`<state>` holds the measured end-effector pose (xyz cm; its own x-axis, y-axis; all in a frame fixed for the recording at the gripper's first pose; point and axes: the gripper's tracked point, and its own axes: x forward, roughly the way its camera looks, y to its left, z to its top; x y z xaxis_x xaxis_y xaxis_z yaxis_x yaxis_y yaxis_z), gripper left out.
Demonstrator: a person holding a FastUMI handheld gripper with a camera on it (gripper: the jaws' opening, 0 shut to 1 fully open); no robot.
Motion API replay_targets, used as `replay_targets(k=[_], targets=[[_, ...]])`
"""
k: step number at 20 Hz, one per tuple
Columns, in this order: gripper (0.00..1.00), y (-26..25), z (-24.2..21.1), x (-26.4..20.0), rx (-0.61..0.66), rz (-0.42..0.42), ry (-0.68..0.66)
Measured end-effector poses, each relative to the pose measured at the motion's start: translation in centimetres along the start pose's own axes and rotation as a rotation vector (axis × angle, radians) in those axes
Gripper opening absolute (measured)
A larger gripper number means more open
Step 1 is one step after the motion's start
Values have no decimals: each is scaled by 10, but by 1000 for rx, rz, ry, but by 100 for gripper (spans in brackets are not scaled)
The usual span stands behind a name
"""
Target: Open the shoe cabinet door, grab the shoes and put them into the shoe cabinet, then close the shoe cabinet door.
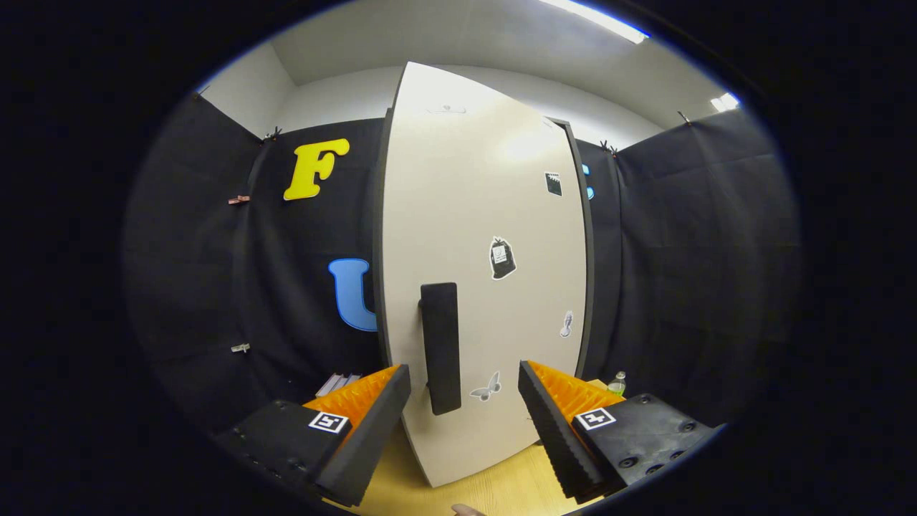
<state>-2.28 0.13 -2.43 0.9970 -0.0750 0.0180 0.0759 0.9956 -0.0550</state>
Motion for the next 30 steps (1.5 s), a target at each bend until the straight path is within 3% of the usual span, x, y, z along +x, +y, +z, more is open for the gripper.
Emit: replay_targets(k=[30], targets=[[99,5,-1,-28,-22,27,5]])
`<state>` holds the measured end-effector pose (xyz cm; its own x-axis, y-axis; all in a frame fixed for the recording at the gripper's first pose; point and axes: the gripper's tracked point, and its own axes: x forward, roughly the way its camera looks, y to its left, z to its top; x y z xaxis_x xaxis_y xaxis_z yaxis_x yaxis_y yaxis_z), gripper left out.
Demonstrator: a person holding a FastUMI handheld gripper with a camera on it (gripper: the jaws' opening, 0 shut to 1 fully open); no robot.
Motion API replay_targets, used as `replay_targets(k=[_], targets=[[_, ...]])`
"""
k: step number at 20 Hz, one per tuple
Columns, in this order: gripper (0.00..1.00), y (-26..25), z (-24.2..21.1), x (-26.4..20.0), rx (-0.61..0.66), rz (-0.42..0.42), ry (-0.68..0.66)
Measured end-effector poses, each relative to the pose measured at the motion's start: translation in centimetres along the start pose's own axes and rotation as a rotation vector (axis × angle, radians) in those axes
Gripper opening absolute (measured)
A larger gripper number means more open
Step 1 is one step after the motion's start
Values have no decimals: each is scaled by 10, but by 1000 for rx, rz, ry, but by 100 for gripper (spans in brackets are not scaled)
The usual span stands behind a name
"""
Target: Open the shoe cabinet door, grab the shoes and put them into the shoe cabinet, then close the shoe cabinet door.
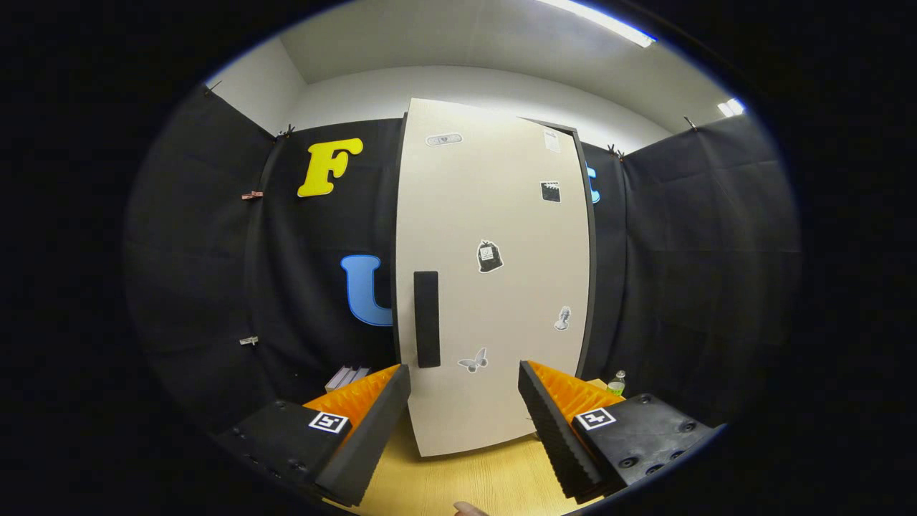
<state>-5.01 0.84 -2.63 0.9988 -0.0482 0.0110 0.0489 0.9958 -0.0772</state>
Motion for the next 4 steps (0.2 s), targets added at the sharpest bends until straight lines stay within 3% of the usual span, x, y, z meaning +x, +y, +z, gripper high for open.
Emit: replay_targets(k=[4], targets=[[99,-2,-2,3,-10,-2,10]])
